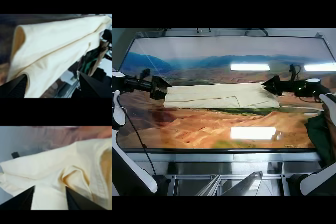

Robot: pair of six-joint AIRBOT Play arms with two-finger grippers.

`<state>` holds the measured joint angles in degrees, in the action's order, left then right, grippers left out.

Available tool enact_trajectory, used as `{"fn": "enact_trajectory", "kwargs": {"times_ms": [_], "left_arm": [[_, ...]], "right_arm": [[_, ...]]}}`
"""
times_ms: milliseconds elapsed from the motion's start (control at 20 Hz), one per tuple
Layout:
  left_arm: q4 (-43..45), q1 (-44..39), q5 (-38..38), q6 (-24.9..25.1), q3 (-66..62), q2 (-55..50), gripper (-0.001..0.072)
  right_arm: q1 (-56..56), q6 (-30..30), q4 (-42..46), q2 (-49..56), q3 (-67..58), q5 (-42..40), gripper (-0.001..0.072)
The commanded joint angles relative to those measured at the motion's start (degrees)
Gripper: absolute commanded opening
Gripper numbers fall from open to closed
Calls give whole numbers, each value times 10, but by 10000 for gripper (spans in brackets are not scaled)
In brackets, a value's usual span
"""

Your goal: Fold the shirts.

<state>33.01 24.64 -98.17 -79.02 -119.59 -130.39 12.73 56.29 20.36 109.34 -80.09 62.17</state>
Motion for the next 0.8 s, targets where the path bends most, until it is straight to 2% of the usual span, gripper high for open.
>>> {"fn": "enact_trajectory", "kwargs": {"times_ms": [0,50,100,150,200,250,300,450,750], "left_arm": [[-69,32,56,21,7,62,720],[-68,42,88,40,31,91,719],[-60,47,108,51,53,113,689],[-46,48,113,60,70,131,555],[-36,46,112,62,83,143,323],[-33,38,111,67,92,150,29],[-27,25,110,73,95,152,7],[-13,-27,100,81,95,151,8],[104,-170,132,81,95,151,8]], "right_arm": [[38,109,162,-31,-62,31,645],[49,154,214,-31,-77,44,694],[56,177,243,-28,-82,61,694],[59,181,257,-23,-82,73,694],[58,181,265,-14,-82,83,694],[56,181,266,-3,-82,91,693],[52,181,265,9,-82,97,694],[24,180,259,36,-82,99,693],[-58,169,232,65,-83,59,687]]}}
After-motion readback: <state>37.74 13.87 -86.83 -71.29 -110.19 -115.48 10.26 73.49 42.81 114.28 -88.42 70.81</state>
